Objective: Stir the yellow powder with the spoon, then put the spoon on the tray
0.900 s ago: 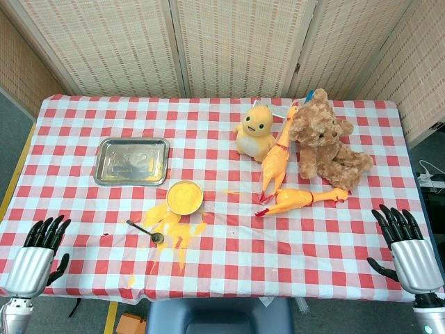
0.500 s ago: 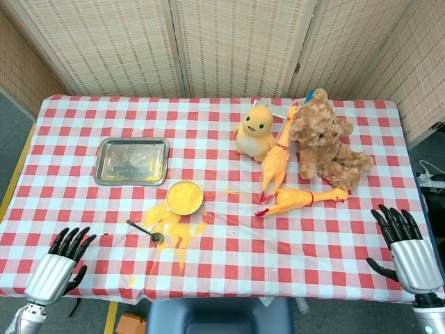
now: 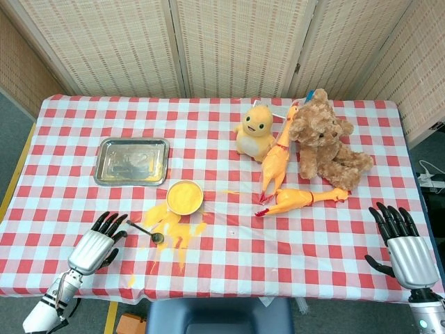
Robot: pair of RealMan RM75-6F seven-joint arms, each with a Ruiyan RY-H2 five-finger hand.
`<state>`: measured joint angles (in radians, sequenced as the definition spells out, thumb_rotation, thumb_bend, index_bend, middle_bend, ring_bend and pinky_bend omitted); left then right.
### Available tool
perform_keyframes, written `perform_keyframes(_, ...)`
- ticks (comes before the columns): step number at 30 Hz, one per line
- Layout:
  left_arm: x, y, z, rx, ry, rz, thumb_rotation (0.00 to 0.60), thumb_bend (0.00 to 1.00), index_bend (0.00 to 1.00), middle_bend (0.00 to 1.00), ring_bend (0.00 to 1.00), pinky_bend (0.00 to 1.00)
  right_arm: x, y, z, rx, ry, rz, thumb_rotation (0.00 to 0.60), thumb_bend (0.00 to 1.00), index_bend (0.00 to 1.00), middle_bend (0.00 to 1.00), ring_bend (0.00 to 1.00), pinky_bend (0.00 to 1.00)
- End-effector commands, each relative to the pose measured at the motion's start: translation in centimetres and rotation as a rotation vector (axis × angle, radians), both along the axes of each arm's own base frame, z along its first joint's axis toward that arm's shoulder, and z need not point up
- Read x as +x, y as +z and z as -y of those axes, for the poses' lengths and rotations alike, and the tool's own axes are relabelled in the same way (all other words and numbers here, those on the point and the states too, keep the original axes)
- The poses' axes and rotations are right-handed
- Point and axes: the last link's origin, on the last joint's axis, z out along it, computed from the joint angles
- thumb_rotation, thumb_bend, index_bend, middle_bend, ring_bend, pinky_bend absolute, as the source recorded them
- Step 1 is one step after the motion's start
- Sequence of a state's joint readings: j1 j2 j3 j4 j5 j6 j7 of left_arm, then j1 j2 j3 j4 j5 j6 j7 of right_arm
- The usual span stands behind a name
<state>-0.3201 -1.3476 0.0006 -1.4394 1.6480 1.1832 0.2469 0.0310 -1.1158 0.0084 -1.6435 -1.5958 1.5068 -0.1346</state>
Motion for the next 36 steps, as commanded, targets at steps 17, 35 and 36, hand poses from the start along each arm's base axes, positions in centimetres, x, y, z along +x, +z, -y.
perform_keyframes(17,1.2,-5.8,-4.8,-0.016,-0.078,-0.073,0.600,0.49,0.39,0.00,0.00,0.00,-0.3,-0.1,0.4,-0.015,-0.021,-0.012,0.600,0.07,0.00,0.00,0.00,0.00)
perform_keyframes(35,1.1,-7.2,-5.0,-0.024,-0.082,-0.104,0.600,0.49,0.44,0.00,0.00,0.00,-0.3,-0.1,0.3,-0.020,-0.018,-0.011,0.600,0.07,0.00,0.00,0.00,0.00)
perform_keyframes(36,1.1,-7.2,-5.0,-0.027,-0.082,-0.107,0.600,0.49,0.44,0.00,0.00,0.00,-0.3,-0.1,0.3,-0.021,-0.017,-0.012,0.600,0.07,0.00,0.00,0.00,0.00)
